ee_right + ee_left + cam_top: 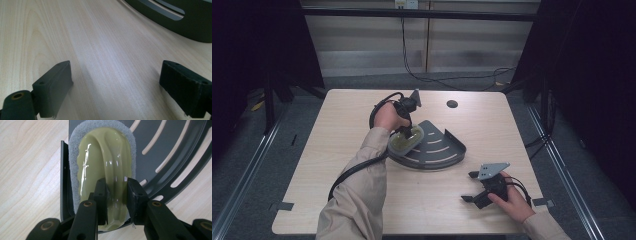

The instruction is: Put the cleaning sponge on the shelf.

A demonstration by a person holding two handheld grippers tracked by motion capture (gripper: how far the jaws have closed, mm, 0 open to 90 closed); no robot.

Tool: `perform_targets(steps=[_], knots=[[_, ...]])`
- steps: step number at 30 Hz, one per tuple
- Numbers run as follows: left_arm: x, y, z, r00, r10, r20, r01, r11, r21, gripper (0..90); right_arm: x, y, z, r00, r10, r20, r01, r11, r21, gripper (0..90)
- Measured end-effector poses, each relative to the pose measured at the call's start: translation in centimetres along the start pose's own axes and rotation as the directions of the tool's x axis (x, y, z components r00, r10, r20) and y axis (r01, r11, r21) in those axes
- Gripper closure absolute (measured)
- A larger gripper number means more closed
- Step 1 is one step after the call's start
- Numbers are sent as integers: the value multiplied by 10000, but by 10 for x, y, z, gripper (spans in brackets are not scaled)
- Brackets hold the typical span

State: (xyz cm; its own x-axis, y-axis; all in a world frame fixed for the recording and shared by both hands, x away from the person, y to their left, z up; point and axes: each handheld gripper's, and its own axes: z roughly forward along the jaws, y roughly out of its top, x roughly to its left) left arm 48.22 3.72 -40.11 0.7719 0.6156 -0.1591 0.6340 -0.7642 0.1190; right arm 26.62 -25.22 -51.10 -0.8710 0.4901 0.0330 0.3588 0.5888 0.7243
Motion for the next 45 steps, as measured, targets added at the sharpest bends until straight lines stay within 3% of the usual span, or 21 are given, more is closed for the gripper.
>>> perform_targets(steps=[13, 45], knots=[[7, -5, 11, 9996, -240, -140, 241, 9997, 37, 716, 0, 0, 0, 10000, 16, -5, -16, 10000, -11, 103], [12, -8, 19, 9995, -254, -202, 254, 9997, -28, 710, 0, 0, 0, 10000, 13, -2, -13, 10000, -15, 103]])
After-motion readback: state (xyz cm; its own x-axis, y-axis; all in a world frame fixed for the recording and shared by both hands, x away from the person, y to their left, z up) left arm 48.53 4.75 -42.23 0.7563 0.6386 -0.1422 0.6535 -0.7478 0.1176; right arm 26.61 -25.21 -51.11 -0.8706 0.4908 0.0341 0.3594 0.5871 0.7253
